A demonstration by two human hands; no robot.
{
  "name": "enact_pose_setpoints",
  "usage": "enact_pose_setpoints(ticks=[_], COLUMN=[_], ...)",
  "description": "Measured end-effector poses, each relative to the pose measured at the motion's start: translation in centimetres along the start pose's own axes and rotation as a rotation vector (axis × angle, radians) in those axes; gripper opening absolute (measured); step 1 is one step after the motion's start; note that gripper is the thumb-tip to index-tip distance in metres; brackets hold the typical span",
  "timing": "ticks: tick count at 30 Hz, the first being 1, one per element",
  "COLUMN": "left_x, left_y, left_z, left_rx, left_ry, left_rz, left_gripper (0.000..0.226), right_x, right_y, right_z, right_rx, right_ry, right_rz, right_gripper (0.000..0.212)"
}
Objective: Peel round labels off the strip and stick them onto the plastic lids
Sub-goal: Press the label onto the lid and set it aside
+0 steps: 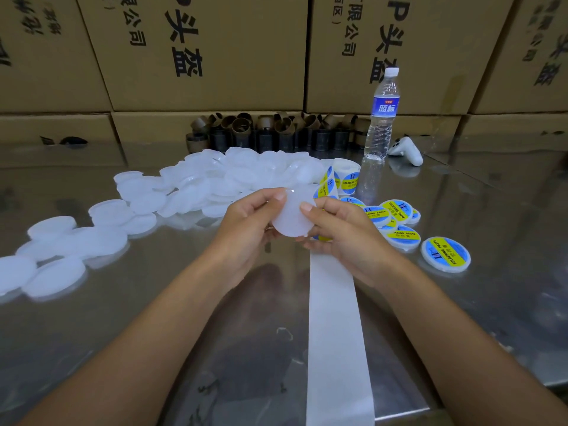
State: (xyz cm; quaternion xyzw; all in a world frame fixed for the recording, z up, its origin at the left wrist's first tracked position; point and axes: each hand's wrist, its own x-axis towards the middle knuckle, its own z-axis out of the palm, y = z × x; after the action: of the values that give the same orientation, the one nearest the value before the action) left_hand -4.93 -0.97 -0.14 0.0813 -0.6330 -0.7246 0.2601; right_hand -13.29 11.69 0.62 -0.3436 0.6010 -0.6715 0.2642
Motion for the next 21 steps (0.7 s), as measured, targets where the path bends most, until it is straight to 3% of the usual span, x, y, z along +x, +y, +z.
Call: enact_pose_setpoints(ticks=[5,11,16,18,21], left_x=[-0.07,-0.3,-0.32,-0.32,-0.11], left_y=[-0.12,-0.23,-0.29,-0.13,-0.08], left_z=[-0.02,0.45,0.75,0.78,0.56], left_rx=[0.018,-0.074,-0.101,-0.116,-0.169], left_ry=[-0.004,-0.067,-0.066,-0.042,0.019], left_rz=[-0.01,-0.026,-0.041,-0.045,-0.069], left_gripper=[0.02,0.031,0.021,0.02,0.019], right_x=[-0.11,-0.02,-0.05,0.17,0.65], right_y=[-0.08,0.04,-0.03,-0.05,0.31], right_z=[-0.2,-0.17,0.07,0.0,-0.82], right_rx=[-0.09,0.015,0.011,-0.014,-0.274], right_ry=[0.043,-0.018,0.0,0.152,0.555], right_rz=[-0.026,-0.013,0.0,-0.035,-0.151], right_gripper=[0.009,0.005,0.006,0.008,0.007])
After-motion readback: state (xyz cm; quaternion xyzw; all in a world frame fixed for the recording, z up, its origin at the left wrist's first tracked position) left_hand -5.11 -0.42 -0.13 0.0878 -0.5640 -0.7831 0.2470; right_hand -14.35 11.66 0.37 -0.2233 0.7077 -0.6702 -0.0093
